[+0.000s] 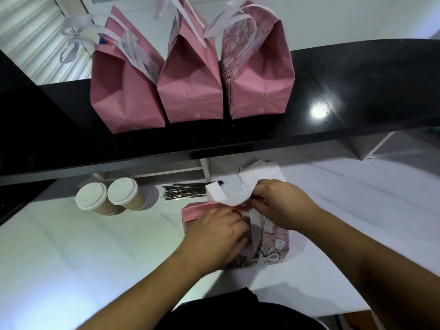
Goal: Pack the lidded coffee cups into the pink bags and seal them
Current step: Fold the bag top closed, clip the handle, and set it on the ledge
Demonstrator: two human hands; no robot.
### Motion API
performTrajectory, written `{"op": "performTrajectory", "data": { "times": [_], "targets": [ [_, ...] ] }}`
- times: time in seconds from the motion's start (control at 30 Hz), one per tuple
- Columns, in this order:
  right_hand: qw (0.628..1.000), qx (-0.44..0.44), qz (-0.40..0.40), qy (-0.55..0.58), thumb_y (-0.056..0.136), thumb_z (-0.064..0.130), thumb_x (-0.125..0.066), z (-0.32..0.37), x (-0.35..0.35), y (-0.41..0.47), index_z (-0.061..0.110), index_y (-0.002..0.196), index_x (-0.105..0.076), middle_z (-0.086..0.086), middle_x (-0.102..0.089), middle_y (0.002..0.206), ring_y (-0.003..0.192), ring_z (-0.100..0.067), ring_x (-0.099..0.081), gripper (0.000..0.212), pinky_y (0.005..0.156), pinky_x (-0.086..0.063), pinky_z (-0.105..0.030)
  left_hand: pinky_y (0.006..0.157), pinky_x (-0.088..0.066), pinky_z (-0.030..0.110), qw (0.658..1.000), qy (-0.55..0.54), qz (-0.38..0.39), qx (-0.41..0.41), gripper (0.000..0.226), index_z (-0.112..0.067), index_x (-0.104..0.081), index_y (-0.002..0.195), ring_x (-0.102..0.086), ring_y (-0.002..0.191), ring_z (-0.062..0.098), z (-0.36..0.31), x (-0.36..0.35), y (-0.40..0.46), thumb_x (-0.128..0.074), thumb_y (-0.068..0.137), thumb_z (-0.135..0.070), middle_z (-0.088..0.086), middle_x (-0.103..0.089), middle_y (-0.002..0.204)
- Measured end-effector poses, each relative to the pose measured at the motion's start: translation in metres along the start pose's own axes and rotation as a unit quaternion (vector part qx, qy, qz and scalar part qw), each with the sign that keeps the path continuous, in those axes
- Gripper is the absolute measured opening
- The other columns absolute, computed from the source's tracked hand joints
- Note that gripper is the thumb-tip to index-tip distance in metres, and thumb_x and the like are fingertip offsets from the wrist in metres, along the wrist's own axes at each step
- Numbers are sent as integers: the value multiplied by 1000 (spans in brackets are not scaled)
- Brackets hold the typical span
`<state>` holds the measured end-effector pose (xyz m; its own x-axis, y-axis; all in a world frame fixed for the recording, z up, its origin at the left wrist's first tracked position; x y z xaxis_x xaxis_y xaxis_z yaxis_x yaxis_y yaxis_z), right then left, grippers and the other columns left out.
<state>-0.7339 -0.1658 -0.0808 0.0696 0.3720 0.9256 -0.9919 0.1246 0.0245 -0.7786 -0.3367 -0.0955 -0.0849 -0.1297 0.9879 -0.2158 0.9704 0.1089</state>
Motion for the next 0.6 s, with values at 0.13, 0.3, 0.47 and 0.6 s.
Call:
{"op": "performTrajectory", "data": {
  "times": [0.13, 0.3, 0.47, 0.6],
  "targets": [
    [1000, -6, 7, 3, 100, 35, -56, 3, 1, -1, 28, 113, -74, 6, -70, 109, 97, -19, -65, 23, 72, -51, -33, 68, -46, 31, 983, -78, 108, 128, 37, -31, -67, 109, -66, 97, 18, -4, -22, 5, -49, 88, -55, -7, -72, 102],
    [1000, -7, -4, 9, 100, 34, -58, 4, 3, -1, 27, 110, -75, 4, -70, 104, 92, -20, -65, 21, 67, -50, -33, 67, -54, 36, 912, -278, 118, 276, 36, -20, -70, 77, -65, 71, 15, 0, -36, 16, -62, 86, -54, -3, -72, 73],
    [1000, -6, -2, 13, 99, 33, -58, 5, 1, -3, 27, 111, -75, 4, -70, 104, 93, -21, -65, 22, 67, -49, -32, 62, -51, 35, 909, -272, 146, 278, 34, -17, -69, 75, -64, 68, 18, -2, -45, 14, -69, 87, -48, 1, -67, 69],
    [1000, -13, -15, 14, 99, 34, -58, 4, 3, -2, 26, 110, -75, 4, -69, 101, 90, -20, -64, 22, 67, -51, -33, 74, -56, 24, 872, -343, 248, 246, 28, -22, -69, 78, -72, 64, 4, -14, -53, 0, -69, 92, -46, -8, -77, 75]
  ]
}}
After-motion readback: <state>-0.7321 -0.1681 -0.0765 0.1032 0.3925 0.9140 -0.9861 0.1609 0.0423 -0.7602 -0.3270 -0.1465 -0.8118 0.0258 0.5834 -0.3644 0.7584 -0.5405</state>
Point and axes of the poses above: each hand's wrist, its own y-axis towards the middle knuckle, its own x-axis out of the back of the hand, z = x × y, the point moved 4 cm from there along y, towards the middle knuckle
